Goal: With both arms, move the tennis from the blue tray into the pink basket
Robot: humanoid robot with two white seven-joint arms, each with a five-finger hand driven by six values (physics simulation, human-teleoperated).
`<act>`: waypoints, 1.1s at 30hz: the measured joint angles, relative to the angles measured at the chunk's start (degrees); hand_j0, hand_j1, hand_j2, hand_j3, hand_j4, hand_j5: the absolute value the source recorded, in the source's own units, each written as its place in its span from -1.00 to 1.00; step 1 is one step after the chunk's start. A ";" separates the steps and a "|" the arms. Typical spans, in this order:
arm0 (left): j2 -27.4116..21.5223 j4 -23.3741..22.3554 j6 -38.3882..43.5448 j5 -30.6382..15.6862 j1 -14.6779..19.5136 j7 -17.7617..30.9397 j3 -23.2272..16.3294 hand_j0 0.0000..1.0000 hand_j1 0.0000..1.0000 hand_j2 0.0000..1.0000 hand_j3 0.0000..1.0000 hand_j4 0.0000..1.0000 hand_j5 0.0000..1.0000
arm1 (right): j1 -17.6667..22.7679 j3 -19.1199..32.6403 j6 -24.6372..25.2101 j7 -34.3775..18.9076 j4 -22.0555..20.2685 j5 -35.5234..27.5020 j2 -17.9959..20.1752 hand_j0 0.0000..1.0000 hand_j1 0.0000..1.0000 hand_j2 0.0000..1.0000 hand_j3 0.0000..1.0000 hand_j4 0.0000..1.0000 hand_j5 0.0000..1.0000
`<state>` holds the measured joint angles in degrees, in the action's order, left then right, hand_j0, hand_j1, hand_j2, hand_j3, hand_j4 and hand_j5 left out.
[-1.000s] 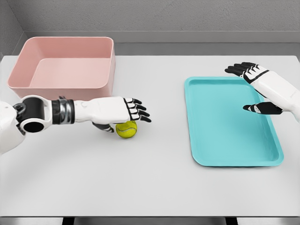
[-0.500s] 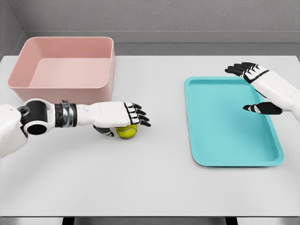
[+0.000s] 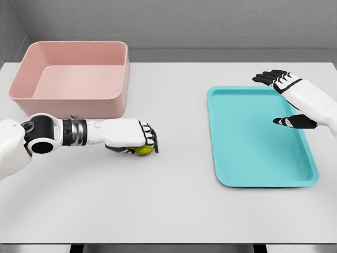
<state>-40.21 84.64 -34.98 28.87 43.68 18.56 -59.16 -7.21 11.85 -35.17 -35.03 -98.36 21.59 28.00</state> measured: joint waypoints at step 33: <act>-3.19 2.05 -0.11 -4.52 8.96 0.53 0.57 0.02 0.02 0.02 0.02 0.02 0.02 | 0.00 0.00 0.00 0.00 -0.05 0.00 0.00 1.00 1.00 1.00 1.00 1.00 1.00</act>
<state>-43.40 86.69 -35.10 24.35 52.65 19.09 -58.59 -7.21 11.85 -35.17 -35.03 -98.42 21.59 28.01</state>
